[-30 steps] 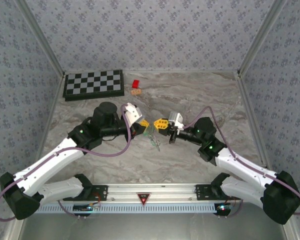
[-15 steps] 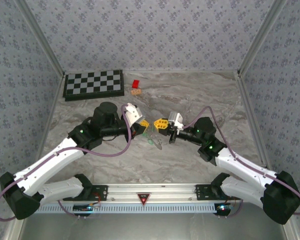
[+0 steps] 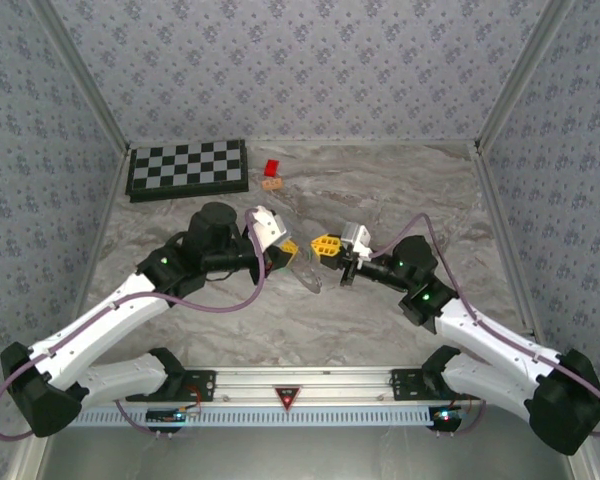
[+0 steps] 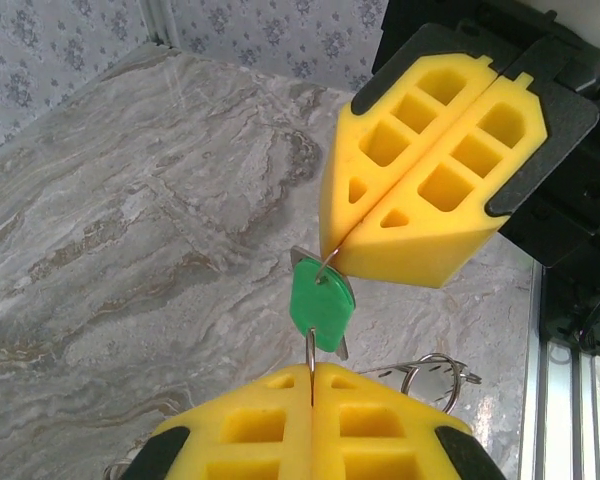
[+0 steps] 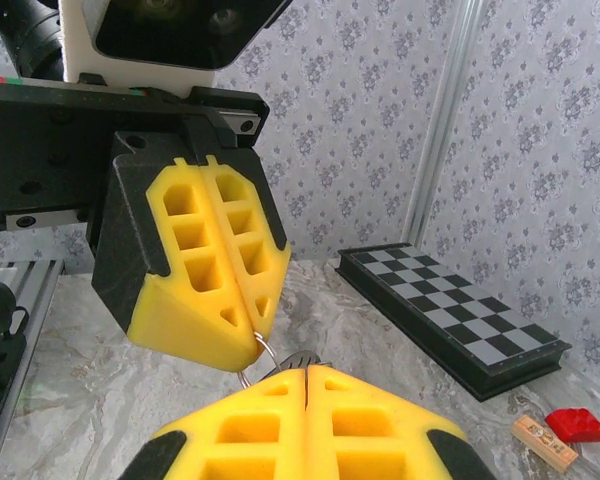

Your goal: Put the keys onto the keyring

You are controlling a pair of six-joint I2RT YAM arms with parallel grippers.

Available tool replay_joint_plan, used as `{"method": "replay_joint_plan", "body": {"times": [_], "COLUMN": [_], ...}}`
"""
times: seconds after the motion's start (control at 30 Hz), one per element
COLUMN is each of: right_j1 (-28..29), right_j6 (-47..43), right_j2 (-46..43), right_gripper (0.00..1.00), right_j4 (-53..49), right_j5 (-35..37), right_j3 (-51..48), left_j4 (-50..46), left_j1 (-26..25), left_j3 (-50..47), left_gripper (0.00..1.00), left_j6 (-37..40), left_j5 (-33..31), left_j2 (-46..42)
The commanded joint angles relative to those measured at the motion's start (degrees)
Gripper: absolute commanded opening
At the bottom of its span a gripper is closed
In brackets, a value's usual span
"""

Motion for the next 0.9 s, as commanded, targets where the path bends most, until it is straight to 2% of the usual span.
{"method": "replay_joint_plan", "body": {"times": [0.0, 0.87], "right_j1": [0.1, 2.3], "right_j6": [-0.2, -1.9], "right_j2": [-1.6, 1.1], "right_gripper": [0.0, 0.0], "right_j4": [-0.5, -2.2], "right_j5": [0.6, -1.0], "right_j3": [1.5, 4.1], "left_j4": [1.1, 1.4], "left_j1": [-0.6, -1.0], "left_j3": [2.7, 2.2], "left_gripper": [0.0, 0.0], "left_j6": [1.1, 0.5], "left_j5": [0.3, 1.1], "left_j2": [-1.4, -2.0]}}
